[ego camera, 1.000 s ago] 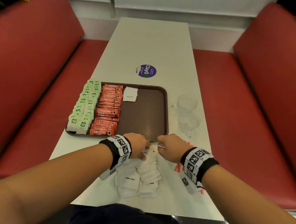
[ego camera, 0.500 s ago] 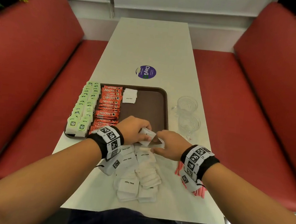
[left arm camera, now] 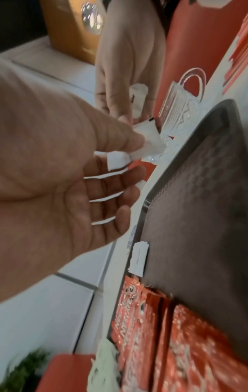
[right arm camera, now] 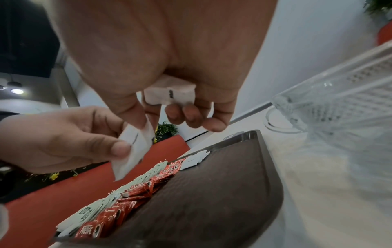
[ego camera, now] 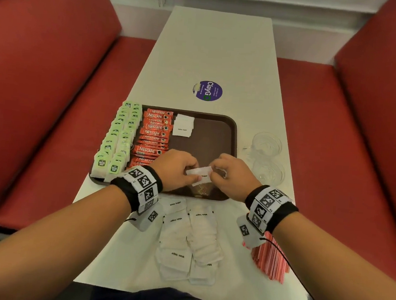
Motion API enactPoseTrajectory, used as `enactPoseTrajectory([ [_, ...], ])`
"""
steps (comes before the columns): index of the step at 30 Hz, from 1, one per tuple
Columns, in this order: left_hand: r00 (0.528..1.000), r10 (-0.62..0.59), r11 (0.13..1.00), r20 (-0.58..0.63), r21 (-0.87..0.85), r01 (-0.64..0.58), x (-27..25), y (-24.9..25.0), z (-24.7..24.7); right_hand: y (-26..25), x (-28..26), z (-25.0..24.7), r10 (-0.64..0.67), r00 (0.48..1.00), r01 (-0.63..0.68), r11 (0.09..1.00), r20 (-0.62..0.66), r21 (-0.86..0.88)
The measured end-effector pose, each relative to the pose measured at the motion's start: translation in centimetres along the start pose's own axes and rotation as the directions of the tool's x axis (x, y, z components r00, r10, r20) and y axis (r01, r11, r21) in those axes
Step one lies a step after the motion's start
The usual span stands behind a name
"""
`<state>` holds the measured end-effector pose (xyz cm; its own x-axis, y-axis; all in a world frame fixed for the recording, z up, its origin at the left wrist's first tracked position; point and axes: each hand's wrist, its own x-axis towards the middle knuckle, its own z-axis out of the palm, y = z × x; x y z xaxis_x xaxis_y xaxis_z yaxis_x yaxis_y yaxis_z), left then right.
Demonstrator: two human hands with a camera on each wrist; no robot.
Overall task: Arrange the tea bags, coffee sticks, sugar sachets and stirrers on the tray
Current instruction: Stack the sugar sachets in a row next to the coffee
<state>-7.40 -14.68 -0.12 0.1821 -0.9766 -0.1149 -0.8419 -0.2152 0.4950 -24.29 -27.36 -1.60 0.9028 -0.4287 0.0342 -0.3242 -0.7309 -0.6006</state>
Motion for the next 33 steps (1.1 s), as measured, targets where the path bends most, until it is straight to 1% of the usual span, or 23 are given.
enactPoseTrajectory([
  [4,1.0,0.017,1.0,0.006,-0.003,-0.017,0.9,-0.7,0.1,-0.1,1.0,0.7,0.0,1.0,0.0,1.0,0.025,-0.009],
  [7,0.999,0.028,1.0,0.028,0.01,-0.028,2.1,-1.6,0.0,0.0,1.8,1.0,0.038,0.998,-0.035,0.997,0.041,-0.061],
  [9,1.0,0.003,1.0,0.016,0.022,-0.003,3.2,-2.5,-0.5,0.1,2.2,1.0,0.078,0.996,-0.074,0.994,0.048,-0.084],
  [11,0.994,-0.095,0.994,-0.061,0.044,0.097,4.7,-3.9,-1.4,0.1,2.5,0.8,0.15,0.987,-0.146,0.988,0.066,-0.055],
  [13,0.965,-0.224,0.97,-0.137,0.067,0.235,6.4,-5.7,-2.7,0.2,2.7,0.6,0.212,0.972,-0.212,0.977,0.097,-0.013],
  [14,0.952,-0.27,0.955,-0.147,0.088,0.284,7.3,-6.6,-3.3,0.2,2.8,0.5,0.223,0.968,-0.224,0.974,0.112,0.002],
  [18,0.925,-0.375,0.912,-0.066,0.155,0.381,10.8,-8.9,-4.5,1.0,3.1,0.6,0.2,0.964,-0.209,0.977,0.177,0.036],
  [21,0.925,-0.379,0.91,-0.027,0.171,0.378,12.9,-10.0,-4.6,1.5,3.5,0.5,0.197,0.963,-0.205,0.978,0.185,0.028],
  [25,0.938,-0.347,0.922,0.027,0.192,0.336,14.9,-10.7,-4.1,1.8,3.9,0.1,0.21,0.968,-0.221,0.972,0.14,0.074],
  [28,0.928,-0.37,0.909,0.051,0.226,0.35,15.7,-10.8,-3.9,2.1,3.9,0.0,0.206,0.974,-0.215,0.972,0.09,0.099],
  [33,0.922,-0.38,0.889,0.073,0.302,0.343,16.5,-10.4,-3.9,2.7,4.2,0.1,0.264,0.964,-0.267,0.958,0.038,0.104],
])
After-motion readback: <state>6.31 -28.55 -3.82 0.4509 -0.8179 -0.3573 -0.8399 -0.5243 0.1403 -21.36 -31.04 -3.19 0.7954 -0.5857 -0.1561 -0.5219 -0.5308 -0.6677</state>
